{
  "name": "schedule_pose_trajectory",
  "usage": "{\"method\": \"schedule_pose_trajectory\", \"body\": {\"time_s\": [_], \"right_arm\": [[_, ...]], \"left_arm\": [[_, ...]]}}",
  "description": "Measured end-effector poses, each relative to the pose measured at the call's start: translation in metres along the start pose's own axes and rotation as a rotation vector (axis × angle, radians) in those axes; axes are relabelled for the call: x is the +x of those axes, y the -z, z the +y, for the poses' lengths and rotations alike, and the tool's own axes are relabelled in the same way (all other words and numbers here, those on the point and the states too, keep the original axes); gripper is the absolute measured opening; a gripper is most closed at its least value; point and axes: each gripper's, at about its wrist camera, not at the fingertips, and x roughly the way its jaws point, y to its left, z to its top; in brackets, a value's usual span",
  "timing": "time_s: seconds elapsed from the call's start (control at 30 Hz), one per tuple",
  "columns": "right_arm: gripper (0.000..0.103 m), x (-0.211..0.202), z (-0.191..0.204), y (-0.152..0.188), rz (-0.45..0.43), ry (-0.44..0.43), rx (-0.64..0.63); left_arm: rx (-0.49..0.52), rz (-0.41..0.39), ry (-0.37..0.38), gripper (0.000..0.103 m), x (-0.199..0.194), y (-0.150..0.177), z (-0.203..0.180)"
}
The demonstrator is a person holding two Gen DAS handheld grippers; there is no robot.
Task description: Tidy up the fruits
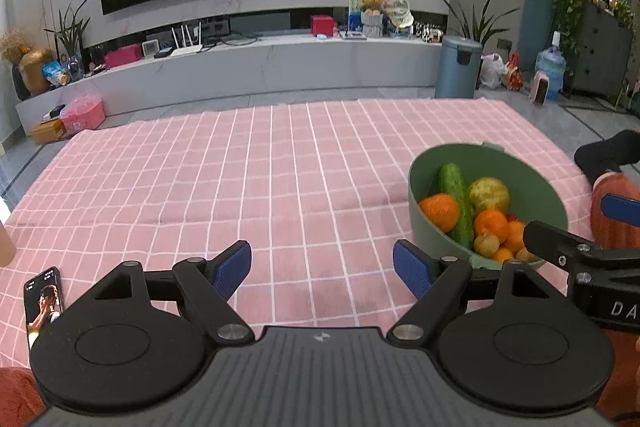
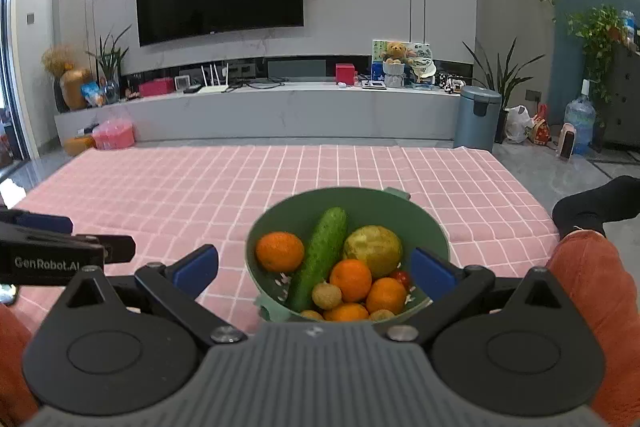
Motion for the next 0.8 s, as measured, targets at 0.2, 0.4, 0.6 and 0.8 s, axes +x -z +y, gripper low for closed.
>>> {"method": "schedule_pose_trajectory", "body": {"time_s": [0.2,0.4,0.6,0.8], "right_arm": [[0.098,0.011,-0.001,0.009,0.008,0.001,-0.006],[0.098,0.02,-0.007,0.016,0.016,-0.005,0.022],[0.098,0.026,-0.012,0.02,0.038,-0.005,0.043],[0.098,0.025,-0.013,0.021,0.041,-0.017,0.051]], "left_arm": [[0.019,0.021,-0.015,0.095,0.009,0.007,-0.003],[0.027,0.051,-0.017,0.095,0.017,0.009,-0.004],[0.028,0.079,-0.015,0.095,0.022,0.012,-0.007],[0.032,0.081,-0.02,0.095,0.021,0.011,-0.007]]}}
